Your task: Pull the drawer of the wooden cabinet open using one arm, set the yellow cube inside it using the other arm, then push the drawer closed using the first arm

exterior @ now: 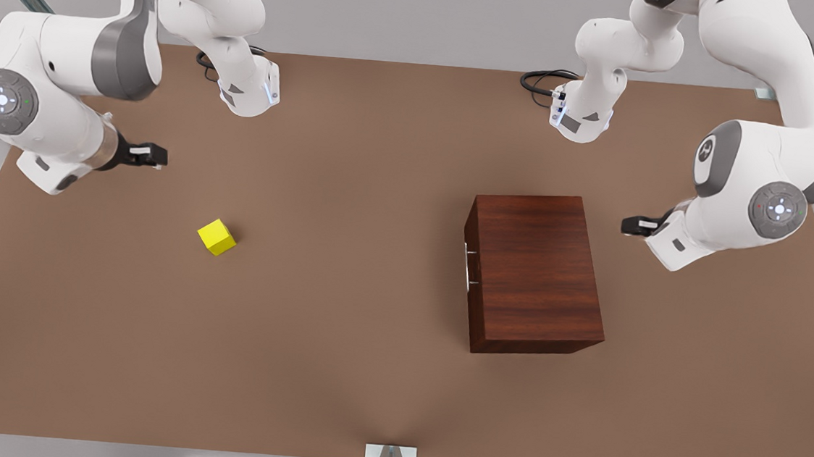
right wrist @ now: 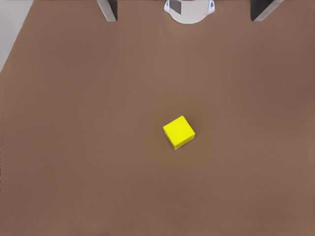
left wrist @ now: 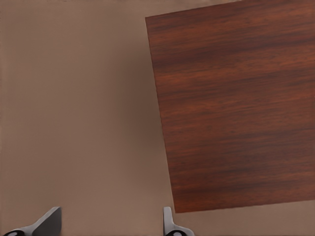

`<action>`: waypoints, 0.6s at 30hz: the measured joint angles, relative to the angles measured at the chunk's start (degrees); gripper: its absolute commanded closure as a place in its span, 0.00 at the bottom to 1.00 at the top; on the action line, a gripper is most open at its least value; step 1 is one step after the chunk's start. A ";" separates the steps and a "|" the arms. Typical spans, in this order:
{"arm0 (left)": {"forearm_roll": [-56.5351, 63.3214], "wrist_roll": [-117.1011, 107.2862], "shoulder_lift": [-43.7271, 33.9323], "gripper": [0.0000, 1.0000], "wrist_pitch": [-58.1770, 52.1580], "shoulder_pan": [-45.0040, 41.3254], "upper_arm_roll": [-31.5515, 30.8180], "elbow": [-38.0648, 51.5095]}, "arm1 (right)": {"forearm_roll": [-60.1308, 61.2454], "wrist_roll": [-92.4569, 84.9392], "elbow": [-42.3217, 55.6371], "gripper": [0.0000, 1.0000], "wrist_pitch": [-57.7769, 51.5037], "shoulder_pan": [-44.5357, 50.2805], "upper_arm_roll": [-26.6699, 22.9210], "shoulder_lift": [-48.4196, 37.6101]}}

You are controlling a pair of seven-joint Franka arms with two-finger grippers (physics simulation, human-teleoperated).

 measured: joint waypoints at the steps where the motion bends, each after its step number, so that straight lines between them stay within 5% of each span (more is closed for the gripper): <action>1: 0.06 -0.13 -0.02 0.00 0.56 0.01 0.00 0.00 | 0.01 -0.19 -0.54 0.00 1.29 0.13 -0.02 -0.19; 3: 0.19 -0.60 1.08 0.00 1.51 -1.12 -1.47 0.16 | 0.01 -0.58 -0.79 0.00 3.14 0.59 -0.05 1.87; 8: 5.54 -6.33 19.72 0.00 4.79 -22.88 -4.21 15.27 | 1.34 -3.04 -8.56 0.00 8.38 1.01 -0.04 8.66; 13: 10.15 -15.85 30.11 0.00 8.02 -29.03 -4.39 22.20 | 1.92 -7.42 -24.23 0.00 22.47 0.53 -0.05 8.31; 18: 11.74 -26.84 32.95 0.00 9.83 -31.84 -4.19 24.66 | 2.19 -12.27 -30.03 0.00 35.75 0.00 -0.04 10.62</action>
